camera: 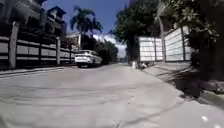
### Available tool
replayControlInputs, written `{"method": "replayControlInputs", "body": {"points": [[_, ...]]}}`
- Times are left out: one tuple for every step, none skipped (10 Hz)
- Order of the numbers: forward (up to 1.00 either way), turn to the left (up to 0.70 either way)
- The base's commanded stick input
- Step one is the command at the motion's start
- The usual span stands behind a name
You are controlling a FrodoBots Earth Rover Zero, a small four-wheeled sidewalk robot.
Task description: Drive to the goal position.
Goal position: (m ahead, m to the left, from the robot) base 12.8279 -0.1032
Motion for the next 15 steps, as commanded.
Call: {"method": "replayControlInputs", "body": {"points": [[1.00, 0.08], [1.00, 0.08], [1.00, 0.07], [1.00, 0.04], [1.00, 0.04], [1.00, 0.04], [1.00, 0.04], [1.00, 0.04], [1.00, 0.04], [1.00, 0.04], [1.00, 0.04], [1.00, 0.04], [1.00, 0.04], [1.00, 0.04], [1.00, 0.04]]}}
